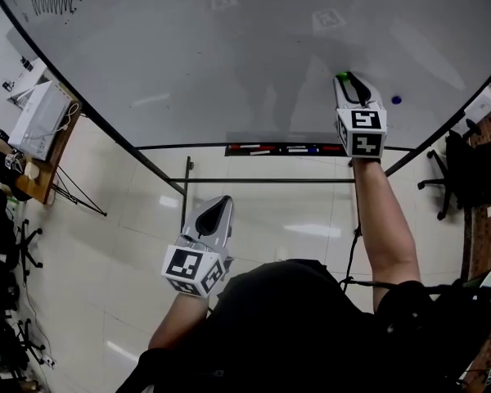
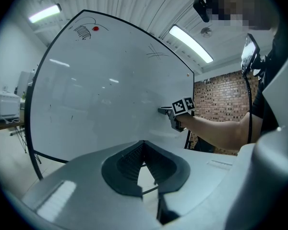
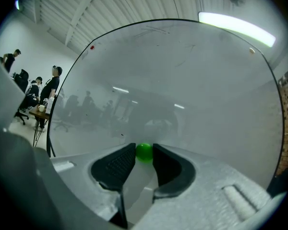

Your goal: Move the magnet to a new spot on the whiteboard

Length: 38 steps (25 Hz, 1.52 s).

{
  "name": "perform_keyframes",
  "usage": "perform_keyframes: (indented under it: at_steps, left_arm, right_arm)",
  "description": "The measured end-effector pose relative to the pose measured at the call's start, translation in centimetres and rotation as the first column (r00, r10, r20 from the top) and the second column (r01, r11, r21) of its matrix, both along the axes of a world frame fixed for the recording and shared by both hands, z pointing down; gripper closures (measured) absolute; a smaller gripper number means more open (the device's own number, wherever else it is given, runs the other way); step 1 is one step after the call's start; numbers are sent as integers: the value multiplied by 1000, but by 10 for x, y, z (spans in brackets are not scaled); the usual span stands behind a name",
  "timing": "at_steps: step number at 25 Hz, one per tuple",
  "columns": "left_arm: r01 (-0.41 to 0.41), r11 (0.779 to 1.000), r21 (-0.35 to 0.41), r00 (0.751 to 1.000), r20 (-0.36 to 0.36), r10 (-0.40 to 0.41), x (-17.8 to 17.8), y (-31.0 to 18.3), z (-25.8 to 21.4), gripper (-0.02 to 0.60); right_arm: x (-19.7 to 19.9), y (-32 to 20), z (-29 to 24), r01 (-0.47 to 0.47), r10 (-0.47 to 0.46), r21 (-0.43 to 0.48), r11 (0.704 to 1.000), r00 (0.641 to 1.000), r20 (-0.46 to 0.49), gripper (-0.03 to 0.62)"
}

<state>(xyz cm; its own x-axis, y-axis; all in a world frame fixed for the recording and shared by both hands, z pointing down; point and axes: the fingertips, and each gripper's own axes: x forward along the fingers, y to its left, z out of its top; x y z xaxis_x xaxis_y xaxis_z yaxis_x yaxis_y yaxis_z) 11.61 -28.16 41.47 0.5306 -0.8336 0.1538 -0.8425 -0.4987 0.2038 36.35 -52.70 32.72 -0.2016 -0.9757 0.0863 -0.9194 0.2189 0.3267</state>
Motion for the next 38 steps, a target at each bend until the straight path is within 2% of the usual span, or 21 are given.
perform_keyframes:
  at_steps: [8,15,18,21,24,28,34,38]
  left_arm:
    - [13,1000,18,1000,-5,-13,-21,13,-5,565]
    - [9,999,31,1000,-9,-9,-38,29,-11,565]
    - [12,999,42,1000,-12,-12,-46,36,-16,565]
    - [22,998,63,1000,-20,-21,-55,43,-23,565]
    - [7,997,76,1000,-29,-5,-63,53,-27,565]
    - [-36,996,83,998,-40,39,-66,68,-34,565]
    - [-105,991,79,992,-60,110,-63,90,-30,565]
    - [-128,987,95,989,-64,135,-55,98,-34,565]
  right_arm:
    - [-23,21,-7,42,-42,6,999,999,15,491]
    - [-53,77,-9,167,-160,-27,986,973,165,491]
    - [-72,120,-2,266,-254,-35,963,945,205,491]
    - [-94,176,10,378,-359,-39,925,904,233,491]
    - [-117,234,19,449,-417,-53,892,862,288,491]
    - [-140,296,26,469,-420,-61,881,836,352,491]
    - [-153,356,51,435,-360,-103,895,837,412,491]
    - [-161,378,58,440,-359,-126,889,841,404,491]
